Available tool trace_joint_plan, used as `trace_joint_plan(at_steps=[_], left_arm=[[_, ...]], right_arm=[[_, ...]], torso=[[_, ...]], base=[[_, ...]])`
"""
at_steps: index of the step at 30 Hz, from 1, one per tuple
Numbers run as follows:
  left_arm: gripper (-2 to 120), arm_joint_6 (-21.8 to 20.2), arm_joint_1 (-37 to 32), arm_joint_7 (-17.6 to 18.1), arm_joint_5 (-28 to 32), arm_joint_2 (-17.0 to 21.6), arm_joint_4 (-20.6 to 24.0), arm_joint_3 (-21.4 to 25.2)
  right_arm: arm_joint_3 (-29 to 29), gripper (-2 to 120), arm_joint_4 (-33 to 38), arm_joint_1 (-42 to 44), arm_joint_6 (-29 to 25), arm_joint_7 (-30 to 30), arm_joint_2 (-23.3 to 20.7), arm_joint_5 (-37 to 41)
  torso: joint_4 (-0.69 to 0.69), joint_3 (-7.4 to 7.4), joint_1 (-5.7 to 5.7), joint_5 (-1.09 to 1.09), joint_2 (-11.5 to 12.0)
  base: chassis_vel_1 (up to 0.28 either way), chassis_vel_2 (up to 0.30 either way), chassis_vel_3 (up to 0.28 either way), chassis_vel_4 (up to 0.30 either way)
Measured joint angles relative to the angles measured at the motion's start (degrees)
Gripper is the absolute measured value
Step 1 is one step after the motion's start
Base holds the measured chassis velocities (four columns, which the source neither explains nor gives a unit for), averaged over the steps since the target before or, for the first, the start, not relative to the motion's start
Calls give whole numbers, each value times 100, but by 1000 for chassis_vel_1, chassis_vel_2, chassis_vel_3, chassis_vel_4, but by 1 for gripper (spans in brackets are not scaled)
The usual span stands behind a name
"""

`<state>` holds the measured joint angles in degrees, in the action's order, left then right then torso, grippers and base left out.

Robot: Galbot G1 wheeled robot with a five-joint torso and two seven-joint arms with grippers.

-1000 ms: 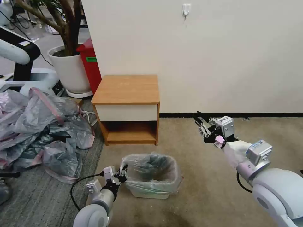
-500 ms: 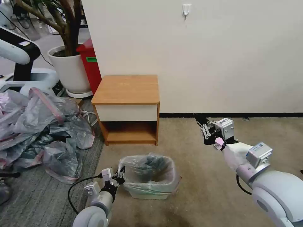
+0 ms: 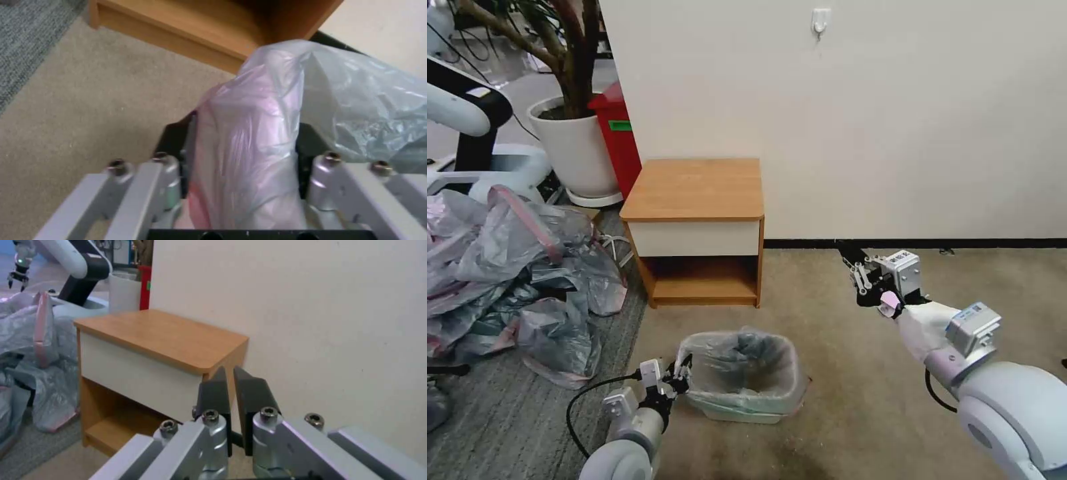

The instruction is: Pick up the garbage bag from the table and place it over the trash can.

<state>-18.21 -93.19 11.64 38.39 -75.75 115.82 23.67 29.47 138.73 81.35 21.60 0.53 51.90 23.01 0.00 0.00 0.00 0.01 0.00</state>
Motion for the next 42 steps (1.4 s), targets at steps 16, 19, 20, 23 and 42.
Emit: trace_joint_plan(at_steps=[16,19,20,23,42], left_arm=[[99,-16,-70,-267,-11,72,130,57],[100,-4,-86,-361,-13,85,165,80],[100,15,-103,-420,-18,96,198,101],[100,170,-156,-605,-121,150,313,173],[100,2678,-1036,-1239,-1823,39,1527,2195]], right_arm=[[5,6,-54,-29,-20,-1,19,3],[5,6,-57,-27,-38,3,27,5],[7,6,-62,-27,-79,14,34,8],[37,6,-71,-27,-217,64,42,61],[1080,69,-826,1509,-3900,72,1584,-988]], torso=[[0,0,0,0,0],[0,0,0,0,0],[0,0,0,0,0],[1,0,0,-1,0],[-1,-1,0,0,0]], base=[[0,0,0,0],[0,0,0,0],[0,0,0,0],[0,0,0,0],[0,0,0,0]])
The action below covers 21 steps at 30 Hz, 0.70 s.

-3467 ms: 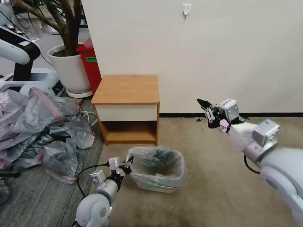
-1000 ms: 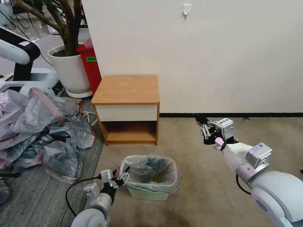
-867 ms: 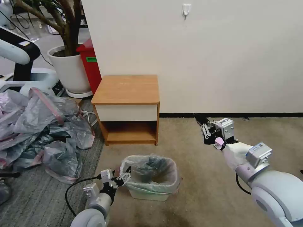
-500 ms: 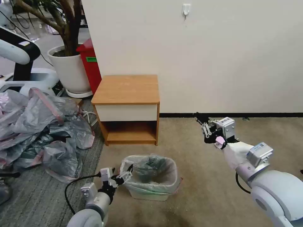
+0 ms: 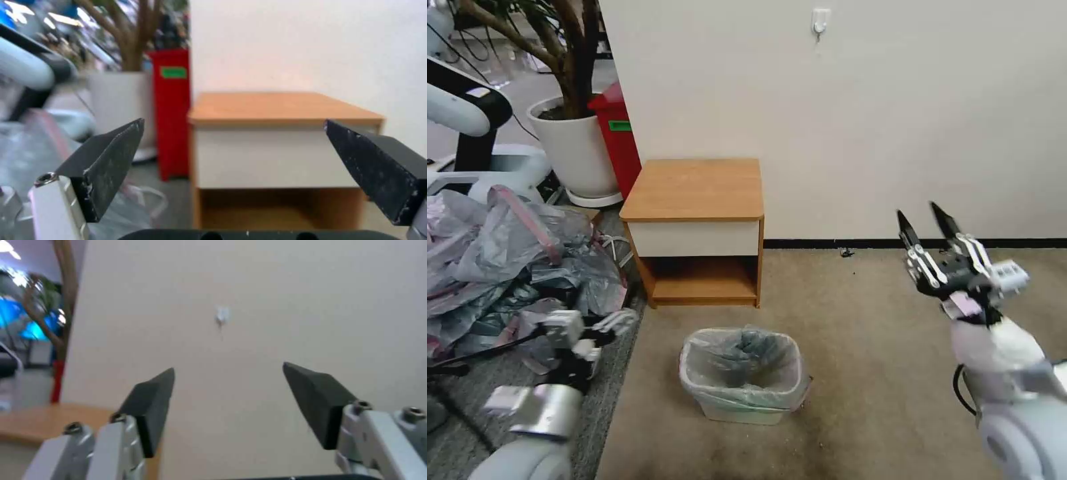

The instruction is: Pick up the garbage bag from the table and place it over the trash can.

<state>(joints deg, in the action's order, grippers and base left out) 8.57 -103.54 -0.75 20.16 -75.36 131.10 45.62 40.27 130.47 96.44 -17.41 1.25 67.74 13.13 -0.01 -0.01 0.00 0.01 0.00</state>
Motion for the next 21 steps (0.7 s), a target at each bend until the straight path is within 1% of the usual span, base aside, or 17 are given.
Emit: trace_joint_plan(at_steps=[1,2,3,4,5,6,8,9,10,12,13,14,21], left_arm=[[100,150,-78,1,-100,-130,-19,9],[100,150,-78,1,-100,-130,-19,9],[100,281,-156,2,-159,-258,-49,-22],[100,355,-211,1,-196,-339,-97,-83],[100,429,-229,1,-283,-402,-209,-165],[100,429,-229,1,-283,-402,-209,-165],[100,557,-202,-21,-513,-456,-463,-295],[100,623,-173,-36,-618,-476,-591,-351],[100,623,-173,-36,-618,-476,-591,-351],[100,796,-106,-48,-845,-565,-934,-537],[100,842,-108,-48,-897,-594,-1007,-596],[100,874,-115,-49,-937,-621,-1054,-641],[100,937,-44,-47,-1038,-724,-1169,-752]], right_arm=[[-56,73,-85,62,1,31,133,-191],[-56,73,-85,62,1,31,133,-191],[-135,79,-189,114,49,42,254,-393],[-205,82,-297,128,153,47,347,-579],[-260,89,-419,118,283,47,429,-765],[-260,89,-419,118,283,47,429,-765],[-344,95,-648,89,473,11,544,-1000],[-407,101,-749,79,526,-9,582,-1058],[-407,101,-749,79,526,-9,582,-1058],[-565,106,-1024,45,666,-27,716,-1090],[-594,108,-1107,30,705,-29,763,-1089],[-603,111,-1179,21,735,-42,809,-1093],[-598,114,-1421,-9,734,-188,884,-1087]], torso=[[1,0,0,-1,0],[1,0,0,-1,0],[1,0,0,0,0],[2,0,0,0,0],[2,0,0,-1,0],[2,0,0,-1,0],[2,0,0,1,0],[1,0,0,-1,0],[1,0,0,-1,0],[1,1,0,1,0],[1,0,0,0,0],[1,0,0,0,0],[1,0,0,-1,0]], base=[[0,0,0,0],[0,0,0,0],[0,0,0,0],[0,0,0,0],[0,0,0,0],[0,0,0,0],[0,0,0,0],[0,0,0,0],[0,0,0,0],[0,0,0,0],[0,0,0,0],[0,0,0,0],[0,0,0,0]])
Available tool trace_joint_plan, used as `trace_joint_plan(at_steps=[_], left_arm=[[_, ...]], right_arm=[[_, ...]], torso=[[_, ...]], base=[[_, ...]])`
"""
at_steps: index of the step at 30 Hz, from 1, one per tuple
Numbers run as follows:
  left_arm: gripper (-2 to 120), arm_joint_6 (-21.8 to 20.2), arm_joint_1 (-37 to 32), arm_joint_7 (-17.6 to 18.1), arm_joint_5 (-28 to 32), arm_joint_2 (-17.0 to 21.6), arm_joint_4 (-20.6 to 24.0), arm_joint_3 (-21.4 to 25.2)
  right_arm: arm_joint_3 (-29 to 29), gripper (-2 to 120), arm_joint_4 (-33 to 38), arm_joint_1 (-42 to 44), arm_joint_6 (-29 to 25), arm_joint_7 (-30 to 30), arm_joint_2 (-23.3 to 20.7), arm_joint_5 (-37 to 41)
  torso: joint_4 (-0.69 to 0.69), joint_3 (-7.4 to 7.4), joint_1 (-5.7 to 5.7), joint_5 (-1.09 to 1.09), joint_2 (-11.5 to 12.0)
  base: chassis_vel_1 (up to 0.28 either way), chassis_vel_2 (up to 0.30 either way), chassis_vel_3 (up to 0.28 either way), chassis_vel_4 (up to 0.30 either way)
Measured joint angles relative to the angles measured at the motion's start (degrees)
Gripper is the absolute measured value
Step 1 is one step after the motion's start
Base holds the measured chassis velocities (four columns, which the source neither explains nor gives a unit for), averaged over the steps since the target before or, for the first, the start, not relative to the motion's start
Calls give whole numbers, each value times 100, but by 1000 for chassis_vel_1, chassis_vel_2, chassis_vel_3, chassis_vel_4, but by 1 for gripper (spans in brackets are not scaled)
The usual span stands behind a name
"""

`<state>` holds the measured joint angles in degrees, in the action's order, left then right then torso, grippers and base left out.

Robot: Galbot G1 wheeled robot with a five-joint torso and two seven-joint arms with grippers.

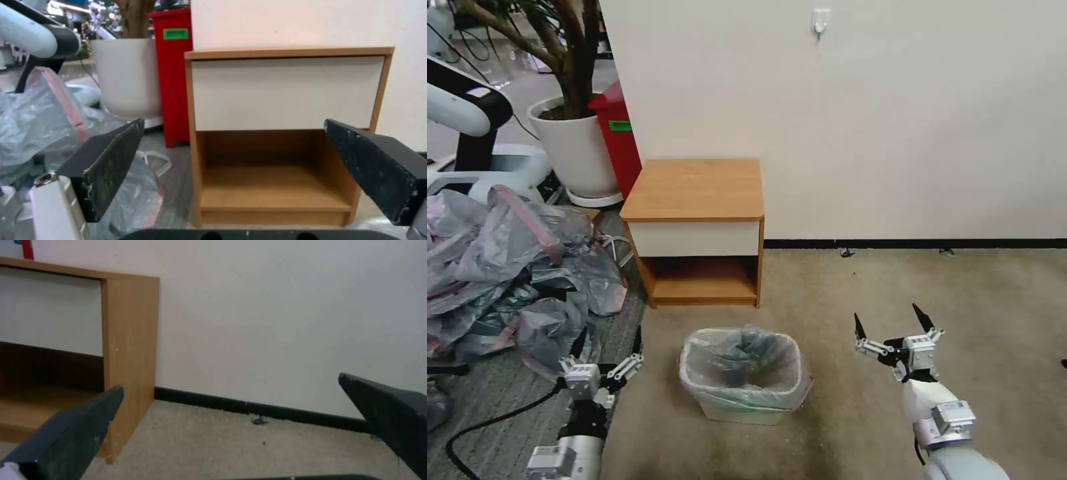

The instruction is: Pick up the garbage bag from the table and place it over the trash can.

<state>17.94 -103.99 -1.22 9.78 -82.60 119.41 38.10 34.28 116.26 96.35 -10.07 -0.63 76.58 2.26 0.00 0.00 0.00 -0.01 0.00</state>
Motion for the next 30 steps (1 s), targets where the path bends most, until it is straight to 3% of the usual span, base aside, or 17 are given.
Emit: trace_joint_plan(at_steps=[8,14,30], left_arm=[[100,13,21,0,-17,-31,-65,-6],[100,13,21,0,-16,-31,-66,-4],[100,4,23,5,-8,-26,-62,-1]], right_arm=[[-19,111,-22,-16,-90,-136,27,25],[-19,101,-16,-18,-94,-147,25,35],[-17,100,4,-20,-96,-148,18,46]], torso=[[0,0,0,1,0],[0,0,0,0,0],[0,0,0,1,0]], base=[[0,0,0,0],[0,0,0,0],[0,0,0,0]])
